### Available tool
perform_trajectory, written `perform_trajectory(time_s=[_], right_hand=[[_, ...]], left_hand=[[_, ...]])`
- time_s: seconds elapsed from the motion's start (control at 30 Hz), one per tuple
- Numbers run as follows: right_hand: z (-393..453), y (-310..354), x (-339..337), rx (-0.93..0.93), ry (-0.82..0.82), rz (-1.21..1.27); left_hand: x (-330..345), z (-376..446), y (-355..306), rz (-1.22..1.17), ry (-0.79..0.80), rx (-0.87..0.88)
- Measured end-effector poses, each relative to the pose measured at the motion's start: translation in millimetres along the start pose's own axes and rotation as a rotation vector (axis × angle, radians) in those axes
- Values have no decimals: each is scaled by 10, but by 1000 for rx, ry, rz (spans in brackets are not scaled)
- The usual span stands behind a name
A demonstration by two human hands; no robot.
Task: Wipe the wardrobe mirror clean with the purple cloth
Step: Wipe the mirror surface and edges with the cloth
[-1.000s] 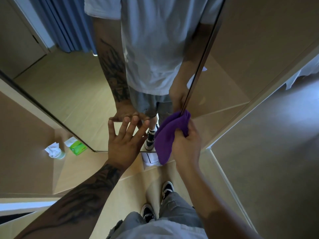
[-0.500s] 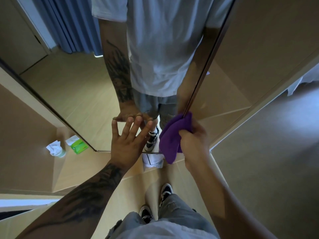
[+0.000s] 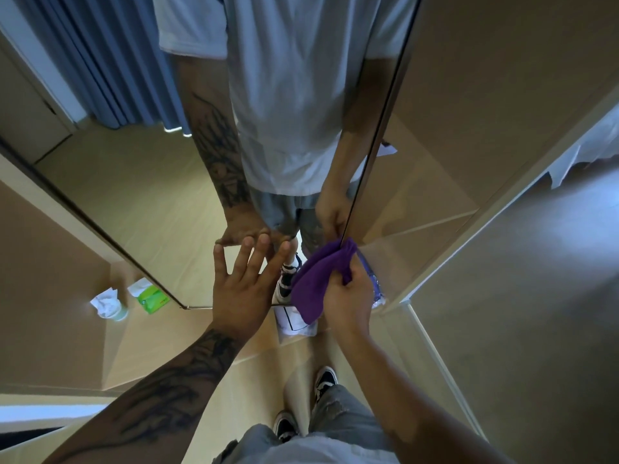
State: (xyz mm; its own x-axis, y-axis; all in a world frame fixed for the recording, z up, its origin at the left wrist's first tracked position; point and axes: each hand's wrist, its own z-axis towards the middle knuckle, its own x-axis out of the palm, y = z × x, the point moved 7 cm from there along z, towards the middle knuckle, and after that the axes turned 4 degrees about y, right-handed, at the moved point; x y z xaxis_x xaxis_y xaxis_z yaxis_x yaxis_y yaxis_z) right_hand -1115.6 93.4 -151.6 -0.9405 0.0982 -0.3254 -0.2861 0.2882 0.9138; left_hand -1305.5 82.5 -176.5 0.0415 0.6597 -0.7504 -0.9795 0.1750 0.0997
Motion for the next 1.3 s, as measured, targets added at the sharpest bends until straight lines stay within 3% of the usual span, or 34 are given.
perform_trajectory(time_s=[0.13, 0.33, 0.53, 0.77, 1.03, 1.17, 1.3], right_hand=[[118, 378, -215, 44, 57, -110], [50, 1179, -527, -244, -63, -34], [-51, 855, -199, -452, -153, -118], [201, 404, -74, -207, 79, -187], [245, 1520, -559, -429, -32, -20], [206, 1323, -454, -427, -6, -44], [287, 912, -278, -268, 132, -103]], left_hand=[[-49, 12, -53, 9, 52, -11], [-145, 88, -154, 32, 97, -53], [-140, 77, -177, 58, 138, -108], [-146, 104, -265, 93, 162, -150], [-209, 124, -334, 153, 149, -206], [-345, 196, -408, 161, 157, -205], [-565, 287, -437, 168, 163, -202]])
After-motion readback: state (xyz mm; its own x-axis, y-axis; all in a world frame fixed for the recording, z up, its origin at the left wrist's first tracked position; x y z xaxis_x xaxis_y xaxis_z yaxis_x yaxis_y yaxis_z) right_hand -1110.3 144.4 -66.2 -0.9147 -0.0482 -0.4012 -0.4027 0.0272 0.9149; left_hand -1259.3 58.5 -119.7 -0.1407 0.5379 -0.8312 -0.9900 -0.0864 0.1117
